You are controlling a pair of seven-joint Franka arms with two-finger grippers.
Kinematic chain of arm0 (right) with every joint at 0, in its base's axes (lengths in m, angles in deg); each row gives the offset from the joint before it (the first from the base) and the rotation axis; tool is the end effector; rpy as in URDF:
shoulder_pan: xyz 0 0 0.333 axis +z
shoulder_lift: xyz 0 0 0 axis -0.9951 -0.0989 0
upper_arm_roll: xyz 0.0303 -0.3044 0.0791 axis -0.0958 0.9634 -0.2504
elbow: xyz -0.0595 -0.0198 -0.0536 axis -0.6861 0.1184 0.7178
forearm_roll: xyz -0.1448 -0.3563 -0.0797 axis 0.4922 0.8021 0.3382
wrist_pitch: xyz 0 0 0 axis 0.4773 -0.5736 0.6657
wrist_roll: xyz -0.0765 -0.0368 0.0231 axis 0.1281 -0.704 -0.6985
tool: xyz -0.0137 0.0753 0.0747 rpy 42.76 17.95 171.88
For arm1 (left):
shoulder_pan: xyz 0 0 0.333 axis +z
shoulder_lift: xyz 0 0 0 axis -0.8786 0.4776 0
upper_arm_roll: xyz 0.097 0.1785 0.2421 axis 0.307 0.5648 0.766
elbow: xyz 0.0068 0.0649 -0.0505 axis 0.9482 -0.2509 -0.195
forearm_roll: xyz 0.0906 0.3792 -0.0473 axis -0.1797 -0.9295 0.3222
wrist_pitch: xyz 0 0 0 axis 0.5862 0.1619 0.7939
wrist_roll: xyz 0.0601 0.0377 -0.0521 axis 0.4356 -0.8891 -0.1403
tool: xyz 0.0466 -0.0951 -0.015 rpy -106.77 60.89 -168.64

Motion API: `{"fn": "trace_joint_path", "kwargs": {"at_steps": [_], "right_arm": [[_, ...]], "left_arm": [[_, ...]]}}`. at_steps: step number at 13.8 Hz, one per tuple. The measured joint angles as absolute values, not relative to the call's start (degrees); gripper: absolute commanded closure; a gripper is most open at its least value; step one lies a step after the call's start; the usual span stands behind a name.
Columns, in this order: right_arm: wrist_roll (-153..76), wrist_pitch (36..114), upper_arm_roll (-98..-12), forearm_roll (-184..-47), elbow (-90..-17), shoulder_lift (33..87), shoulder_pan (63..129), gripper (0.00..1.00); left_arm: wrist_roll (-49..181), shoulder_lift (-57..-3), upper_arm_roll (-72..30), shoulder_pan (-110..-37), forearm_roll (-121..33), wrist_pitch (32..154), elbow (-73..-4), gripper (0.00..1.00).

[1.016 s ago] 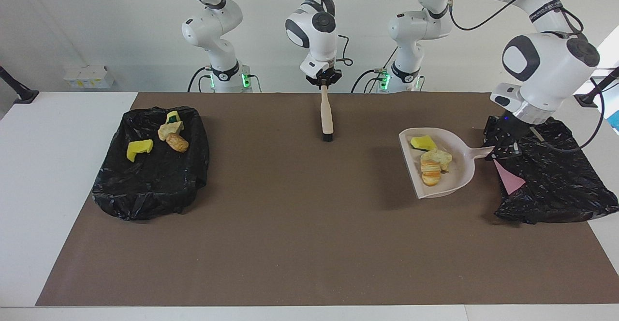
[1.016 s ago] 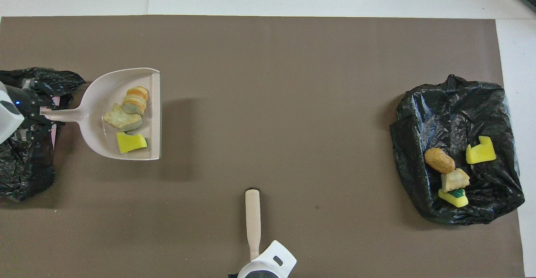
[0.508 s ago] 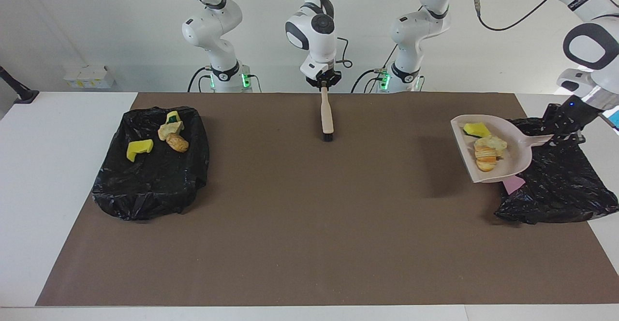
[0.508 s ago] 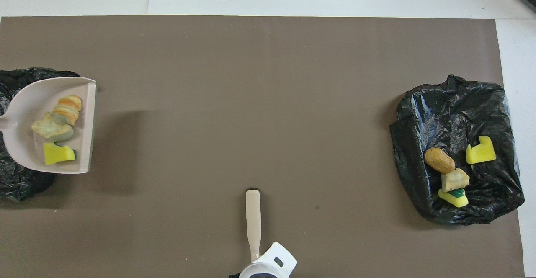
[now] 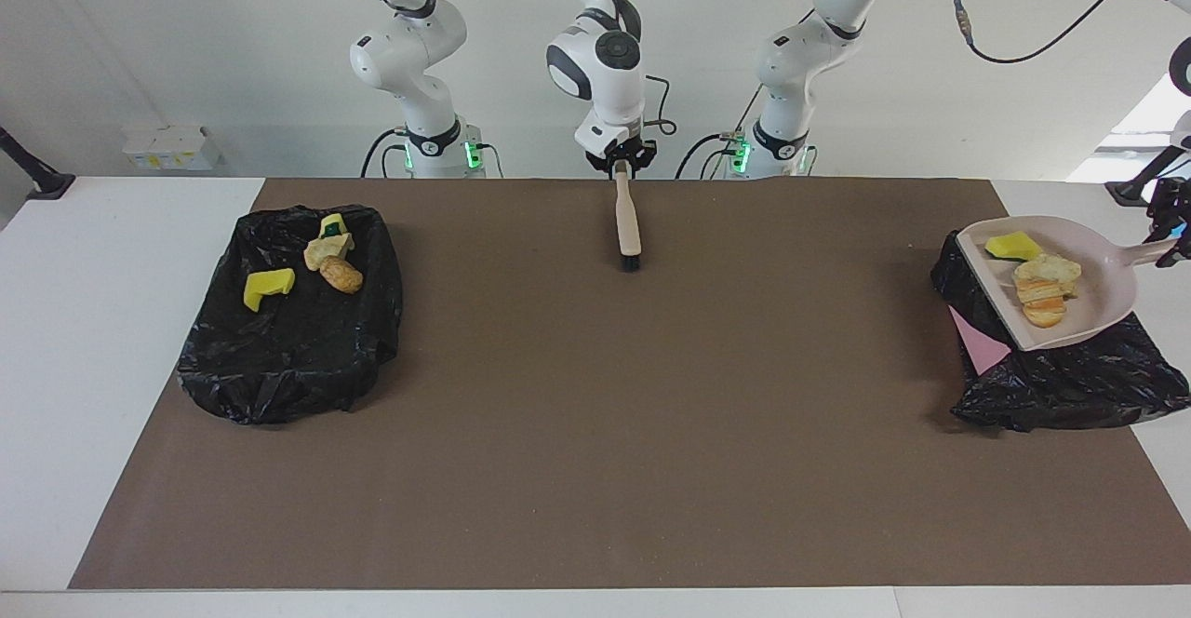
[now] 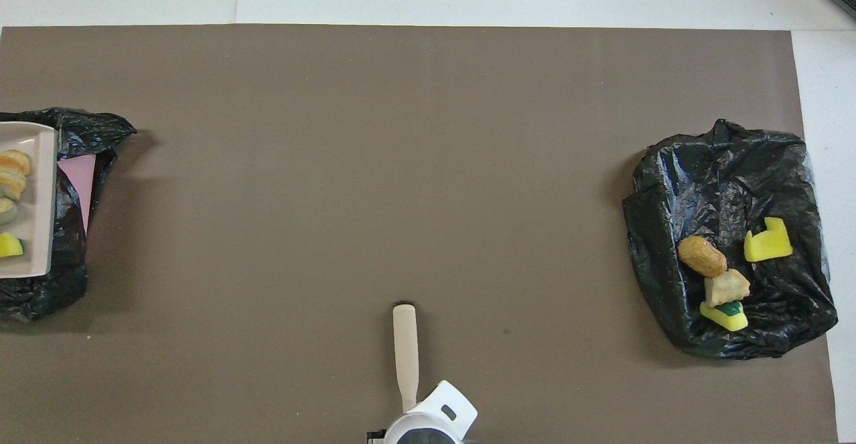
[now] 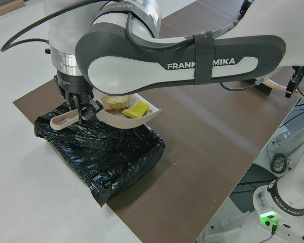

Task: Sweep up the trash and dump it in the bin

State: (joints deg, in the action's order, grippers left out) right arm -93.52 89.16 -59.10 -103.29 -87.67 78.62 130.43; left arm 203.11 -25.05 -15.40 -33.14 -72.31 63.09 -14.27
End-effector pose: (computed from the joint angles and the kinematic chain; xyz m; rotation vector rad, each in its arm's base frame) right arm 0.2529 0.4069 0.3301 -3.0325 0.0409 0.3116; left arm 0.5646 0.3355 0.5412 -2.0666 2.1441 0.0449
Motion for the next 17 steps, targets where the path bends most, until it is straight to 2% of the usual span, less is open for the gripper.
{"fn": "trace_joint_path", "kwargs": {"at_steps": [3,5,8,11,15,17], "right_arm": [[-93.46,89.19,-58.8,-99.29,-85.72,79.14,127.17,0.16],[-93.46,89.18,-58.64,-98.34,-84.47,80.44,123.9,0.01],[-93.36,87.18,-58.48,-97.81,-81.64,82.98,116.76,0.0],[-89.58,79.7,-58.32,-96.93,-75.03,84.11,109.47,0.0],[-78.05,67.63,-58.1,-93.84,-63.06,84.34,97.58,0.0],[-72.31,64.7,-57.9,-92.12,-59.27,84.37,92.82,0.0]], "left_arm": [[200.37,-24.69,-15.92,-33.29,-78.9,65.4,-13.17,1.0],[195.52,-24.7,-16.58,-34.06,-86.57,65.78,-12.92,1.0],[187.08,-24.83,-16.94,-37.8,-97.39,65.76,-13.25,1.0],[183.44,-25.86,-17.01,-40.42,-105.91,65.9,-15.2,1.0],[178.3,-31.68,-16.61,-40.62,-117.47,72.78,-25.16,1.0],[175.6,-34.57,-16.52,-40.5,-120.71,74.51,-29.54,1.0]]}}
